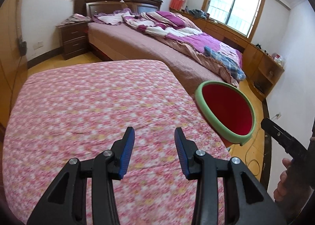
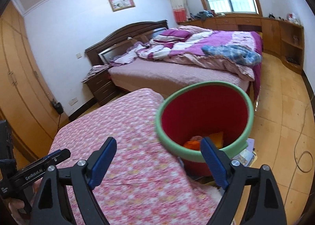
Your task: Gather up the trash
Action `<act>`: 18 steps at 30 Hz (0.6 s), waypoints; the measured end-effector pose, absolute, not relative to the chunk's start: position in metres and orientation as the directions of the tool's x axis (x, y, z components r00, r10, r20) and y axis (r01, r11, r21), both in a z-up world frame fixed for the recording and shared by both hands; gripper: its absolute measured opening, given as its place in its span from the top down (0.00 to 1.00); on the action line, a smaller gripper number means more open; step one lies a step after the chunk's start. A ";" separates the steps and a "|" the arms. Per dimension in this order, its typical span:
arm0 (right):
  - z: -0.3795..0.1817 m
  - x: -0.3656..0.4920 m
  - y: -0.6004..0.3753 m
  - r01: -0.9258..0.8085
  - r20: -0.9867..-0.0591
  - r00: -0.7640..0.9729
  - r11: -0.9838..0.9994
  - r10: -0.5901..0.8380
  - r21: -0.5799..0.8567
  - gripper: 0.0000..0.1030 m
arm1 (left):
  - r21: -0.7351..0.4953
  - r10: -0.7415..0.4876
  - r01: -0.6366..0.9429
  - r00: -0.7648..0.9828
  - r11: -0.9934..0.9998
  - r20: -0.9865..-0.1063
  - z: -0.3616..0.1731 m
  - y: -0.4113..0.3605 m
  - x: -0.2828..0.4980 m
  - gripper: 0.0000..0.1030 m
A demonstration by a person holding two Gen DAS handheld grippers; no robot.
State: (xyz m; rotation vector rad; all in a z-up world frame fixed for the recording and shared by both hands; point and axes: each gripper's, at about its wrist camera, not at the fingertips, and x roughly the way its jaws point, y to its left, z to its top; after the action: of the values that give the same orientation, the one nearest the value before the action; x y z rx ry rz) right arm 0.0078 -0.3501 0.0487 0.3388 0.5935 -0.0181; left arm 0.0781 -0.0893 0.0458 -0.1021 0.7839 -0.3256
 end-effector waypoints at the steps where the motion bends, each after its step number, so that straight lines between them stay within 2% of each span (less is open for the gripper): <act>1: 0.049 0.005 -0.342 0.101 -0.549 0.831 0.945 0.091 0.310 0.13 | -0.207 -0.315 0.239 0.666 0.949 -0.676 0.047 -0.086 0.075 0.59; 9: 0.042 -0.012 -0.289 -0.026 -0.522 0.829 0.946 0.201 0.323 0.13 | -0.181 -0.237 0.155 0.720 0.971 -0.652 0.054 -0.040 0.035 0.59; 18: 0.040 -0.040 -0.237 -0.126 -0.437 0.871 0.961 0.227 0.248 0.12 | -0.167 -0.146 0.052 0.772 0.985 -0.618 0.046 0.003 0.000 0.59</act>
State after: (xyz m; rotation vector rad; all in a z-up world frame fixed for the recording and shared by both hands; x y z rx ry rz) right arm -0.0404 -0.2375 0.0400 0.2152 0.4809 0.1856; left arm -0.0002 0.0032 0.0460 -0.1436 0.6808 -0.1081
